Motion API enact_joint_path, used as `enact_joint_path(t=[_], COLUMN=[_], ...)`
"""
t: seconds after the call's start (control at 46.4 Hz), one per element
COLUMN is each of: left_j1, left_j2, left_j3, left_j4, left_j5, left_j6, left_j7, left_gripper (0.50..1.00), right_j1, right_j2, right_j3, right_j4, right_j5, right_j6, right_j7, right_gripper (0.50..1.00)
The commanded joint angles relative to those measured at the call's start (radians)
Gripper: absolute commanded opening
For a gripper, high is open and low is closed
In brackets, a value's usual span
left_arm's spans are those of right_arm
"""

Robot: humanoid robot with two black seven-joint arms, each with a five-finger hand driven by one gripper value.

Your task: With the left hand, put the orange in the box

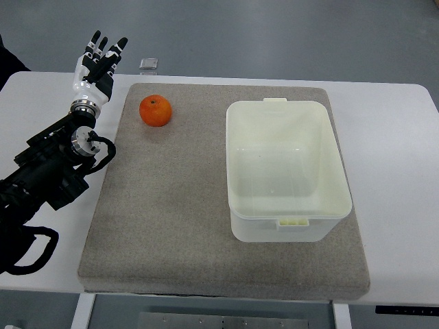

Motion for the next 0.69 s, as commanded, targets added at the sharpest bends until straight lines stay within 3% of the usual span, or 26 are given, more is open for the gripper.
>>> enact_joint_path(t=[0.0, 0.668], left_j1=[0.001, -0.002], left_j2=[0.002, 0.017], left_j3=[0.000, 0.002], left_j4=[-0.001, -0.084], left_j5=[0.000, -0.003], left_j6=[0.000, 0.017], left_j7=[-0.001, -0.006], left_gripper=[0.990, 0.992], right_j1=[0.000, 0.000], right_j2=[0.000, 0.000], right_j3=[0.000, 0.000], right_j4=[0.000, 0.000], right_j5=[0.000, 0.000], right_j6=[0.000, 0.000], right_j7=[0.000, 0.000], right_gripper=[0.926, 0.926])
